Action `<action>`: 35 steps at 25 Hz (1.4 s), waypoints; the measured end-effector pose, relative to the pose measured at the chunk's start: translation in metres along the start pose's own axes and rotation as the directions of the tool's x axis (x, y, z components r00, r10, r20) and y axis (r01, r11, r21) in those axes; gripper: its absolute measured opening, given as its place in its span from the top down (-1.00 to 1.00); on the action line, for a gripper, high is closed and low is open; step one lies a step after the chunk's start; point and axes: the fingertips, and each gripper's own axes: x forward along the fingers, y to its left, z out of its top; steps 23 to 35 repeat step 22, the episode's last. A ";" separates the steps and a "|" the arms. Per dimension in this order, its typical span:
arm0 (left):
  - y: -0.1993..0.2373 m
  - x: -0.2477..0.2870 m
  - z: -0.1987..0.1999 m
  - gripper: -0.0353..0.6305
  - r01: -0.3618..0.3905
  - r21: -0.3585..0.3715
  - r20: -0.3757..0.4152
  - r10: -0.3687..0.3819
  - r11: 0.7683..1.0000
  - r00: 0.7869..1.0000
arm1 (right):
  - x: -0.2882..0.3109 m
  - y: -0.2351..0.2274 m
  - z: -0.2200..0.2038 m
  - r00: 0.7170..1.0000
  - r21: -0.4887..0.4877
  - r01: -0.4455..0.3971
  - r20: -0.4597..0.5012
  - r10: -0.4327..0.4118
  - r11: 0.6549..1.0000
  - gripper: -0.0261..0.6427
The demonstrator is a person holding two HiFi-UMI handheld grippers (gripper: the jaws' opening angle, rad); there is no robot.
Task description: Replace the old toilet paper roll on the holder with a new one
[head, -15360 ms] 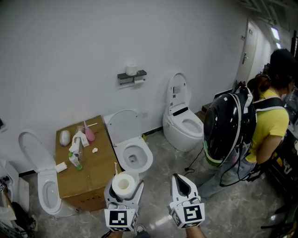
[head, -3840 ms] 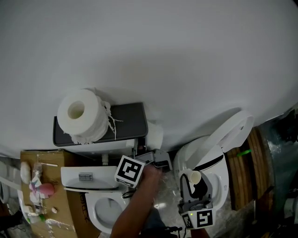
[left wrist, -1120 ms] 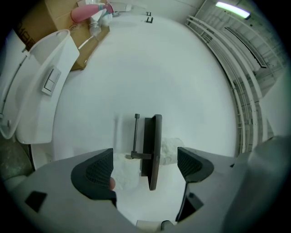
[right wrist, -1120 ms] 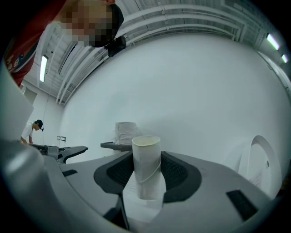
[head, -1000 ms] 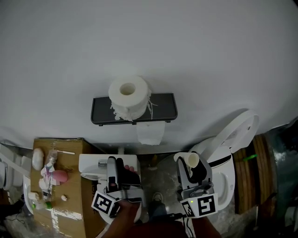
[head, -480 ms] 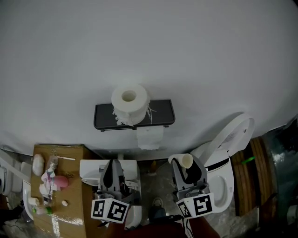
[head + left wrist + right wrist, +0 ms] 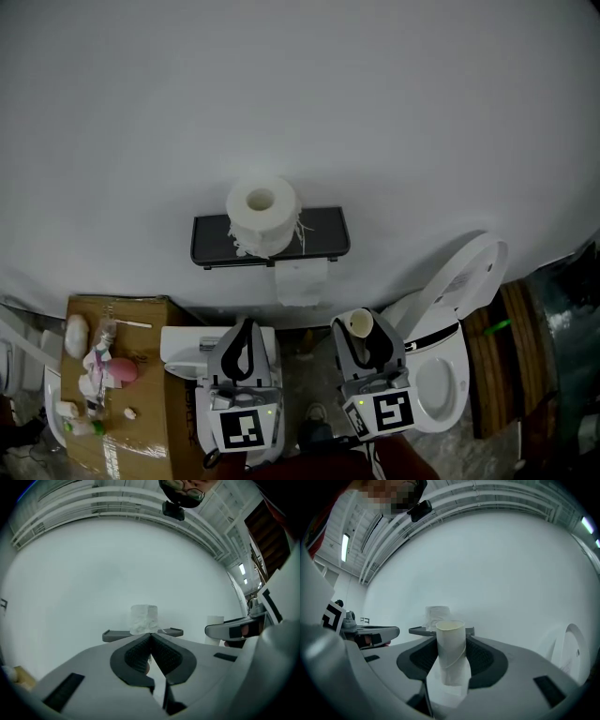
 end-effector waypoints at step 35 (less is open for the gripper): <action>-0.002 -0.001 -0.011 0.84 0.023 -0.016 -0.006 -0.023 1.000 1.000 | 0.004 0.005 -0.001 0.999 -0.011 -0.032 -0.017 0.032 0.999 0.35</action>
